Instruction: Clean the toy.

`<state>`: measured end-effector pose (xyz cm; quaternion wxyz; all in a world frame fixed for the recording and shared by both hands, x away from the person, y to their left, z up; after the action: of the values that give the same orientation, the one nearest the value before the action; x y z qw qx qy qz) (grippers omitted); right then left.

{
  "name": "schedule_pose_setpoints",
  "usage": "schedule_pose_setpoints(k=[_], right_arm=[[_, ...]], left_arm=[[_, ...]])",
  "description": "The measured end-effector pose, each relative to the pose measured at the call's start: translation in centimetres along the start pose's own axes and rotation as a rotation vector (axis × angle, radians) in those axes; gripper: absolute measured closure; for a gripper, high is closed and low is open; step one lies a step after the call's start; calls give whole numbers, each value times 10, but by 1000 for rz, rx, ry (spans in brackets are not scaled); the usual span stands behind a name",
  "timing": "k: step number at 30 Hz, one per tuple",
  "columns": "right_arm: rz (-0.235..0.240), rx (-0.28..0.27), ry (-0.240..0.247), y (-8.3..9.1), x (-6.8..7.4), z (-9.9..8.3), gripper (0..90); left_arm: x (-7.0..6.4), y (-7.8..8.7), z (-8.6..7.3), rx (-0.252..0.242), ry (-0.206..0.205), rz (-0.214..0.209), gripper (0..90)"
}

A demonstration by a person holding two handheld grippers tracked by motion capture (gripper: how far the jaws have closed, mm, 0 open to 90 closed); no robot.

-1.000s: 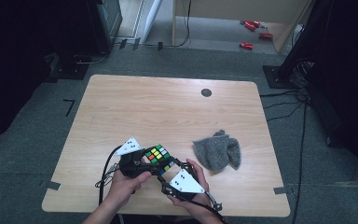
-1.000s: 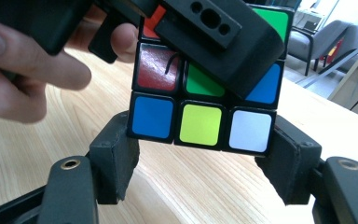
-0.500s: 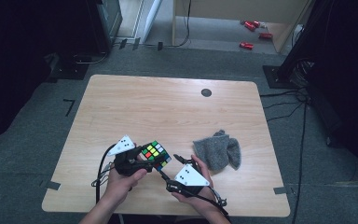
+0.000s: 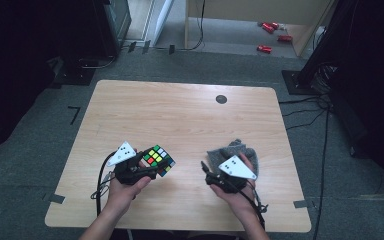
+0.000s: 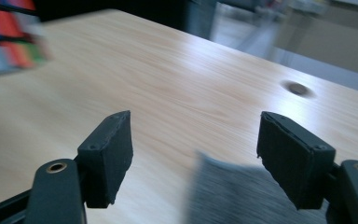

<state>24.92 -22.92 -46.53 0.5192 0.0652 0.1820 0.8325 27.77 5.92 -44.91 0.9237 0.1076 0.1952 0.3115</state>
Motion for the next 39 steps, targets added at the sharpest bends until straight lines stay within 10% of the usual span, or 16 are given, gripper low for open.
schedule_pose_setpoints(k=[6, 14, 22, 26, 33, 39], right_arm=[[-250, 211, -61, -11, -44, -27, 262], [-253, 365, -186, -25, -60, -55, 260], [-147, 370, -278, -26, -64, -64, 585], [-57, 290, -302, -20, -57, -54, 664], [209, -8, -240, 9, 0, 10, 649], [372, -48, -221, 14, 47, 28, 639]], left_arm=[[1, -3, -4, 14, -75, 46, 344], [-3, -6, -9, 23, -144, 41, 344], [-8, -6, -10, 13, -190, 27, 344], [-11, -8, -12, 23, -249, 33, 343], [-26, -20, -25, 107, -435, 63, 344], [-50, -31, -34, 165, -550, 45, 344]])
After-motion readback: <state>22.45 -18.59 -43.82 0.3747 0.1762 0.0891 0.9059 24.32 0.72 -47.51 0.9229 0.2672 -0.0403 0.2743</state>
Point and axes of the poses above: each handheld gripper's, and its own axes: y roughly backward along the jaws, z roughly out of its top, x roughly to its left, the point moved 2 cm from there along -y, roughly forward along the jaws, and after that the axes turned 1 degree about -z, right-handed, at the moved point
